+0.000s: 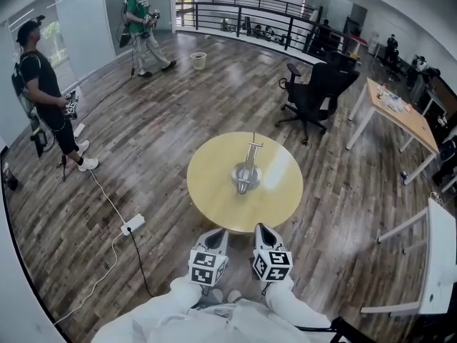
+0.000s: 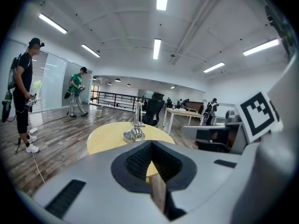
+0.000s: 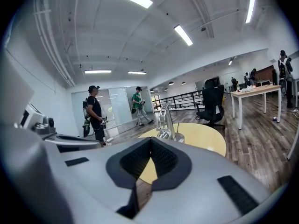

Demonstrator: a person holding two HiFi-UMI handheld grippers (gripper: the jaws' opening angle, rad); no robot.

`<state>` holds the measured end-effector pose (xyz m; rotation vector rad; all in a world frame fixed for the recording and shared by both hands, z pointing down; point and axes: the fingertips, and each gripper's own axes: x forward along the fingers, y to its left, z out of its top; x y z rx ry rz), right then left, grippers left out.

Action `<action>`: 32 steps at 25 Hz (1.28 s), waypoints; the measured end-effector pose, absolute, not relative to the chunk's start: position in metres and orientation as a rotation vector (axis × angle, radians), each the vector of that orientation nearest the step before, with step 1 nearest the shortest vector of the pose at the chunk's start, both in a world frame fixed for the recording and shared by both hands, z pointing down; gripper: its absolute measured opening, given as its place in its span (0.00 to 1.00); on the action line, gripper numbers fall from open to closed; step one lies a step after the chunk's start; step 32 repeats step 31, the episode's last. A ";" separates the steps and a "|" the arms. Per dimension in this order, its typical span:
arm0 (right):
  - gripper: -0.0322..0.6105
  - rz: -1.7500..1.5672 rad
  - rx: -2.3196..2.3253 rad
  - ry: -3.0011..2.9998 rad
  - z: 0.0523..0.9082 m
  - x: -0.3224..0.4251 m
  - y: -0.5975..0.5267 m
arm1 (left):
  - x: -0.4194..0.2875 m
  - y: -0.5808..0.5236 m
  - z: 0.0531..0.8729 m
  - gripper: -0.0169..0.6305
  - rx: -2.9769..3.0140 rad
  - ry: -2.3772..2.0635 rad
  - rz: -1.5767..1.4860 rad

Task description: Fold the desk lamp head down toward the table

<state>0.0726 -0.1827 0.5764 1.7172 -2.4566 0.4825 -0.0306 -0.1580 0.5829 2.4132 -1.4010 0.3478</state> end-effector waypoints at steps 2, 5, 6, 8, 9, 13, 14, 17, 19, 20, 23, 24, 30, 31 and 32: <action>0.07 0.476 1.709 -2.465 0.574 0.072 -0.183 | -0.030 -0.161 0.582 0.03 2.412 -1.407 0.343; 0.07 0.454 1.683 -2.470 0.574 0.072 -0.185 | -0.025 -0.163 0.580 0.03 2.418 -1.411 0.344; 0.07 0.441 1.673 -2.468 0.574 0.072 -0.186 | -0.023 -0.164 0.580 0.03 2.421 -1.410 0.345; 0.07 0.415 1.660 -2.464 0.574 0.072 -0.188 | -0.020 -0.166 0.581 0.03 2.428 -1.408 0.345; 0.07 0.407 1.656 -2.464 0.573 0.073 -0.189 | -0.018 -0.166 0.581 0.03 2.430 -1.408 0.345; 0.07 0.392 1.653 -2.472 0.570 0.073 -0.192 | -0.015 -0.170 0.581 0.03 2.430 -1.409 0.344; 0.07 0.389 1.652 -2.474 0.569 0.072 -0.192 | -0.015 -0.170 0.581 0.03 2.430 -1.409 0.344; 0.07 0.389 1.650 -2.474 0.568 0.070 -0.194 | -0.016 -0.173 0.580 0.03 2.425 -1.410 0.342; 0.07 0.390 1.649 -2.473 0.567 0.072 -0.195 | -0.016 -0.174 0.579 0.03 2.420 -1.409 0.339; 0.07 0.389 1.648 -2.473 0.567 0.072 -0.196 | -0.015 -0.175 0.579 0.03 2.419 -1.409 0.339; 0.07 0.384 1.643 -2.473 0.570 0.072 -0.197 | -0.016 -0.175 0.582 0.03 2.416 -1.411 0.339; 0.07 0.383 1.642 -2.474 0.570 0.071 -0.197 | -0.016 -0.175 0.583 0.03 2.416 -1.412 0.339; 0.07 0.380 1.637 -2.473 0.571 0.071 -0.193 | -0.016 -0.171 0.583 0.03 2.416 -1.416 0.336; 0.07 0.379 1.636 -2.474 0.570 0.070 -0.192 | -0.017 -0.170 0.583 0.03 2.415 -1.416 0.335; 0.07 0.379 1.636 -2.474 0.570 0.070 -0.192 | -0.017 -0.170 0.583 0.03 2.415 -1.416 0.335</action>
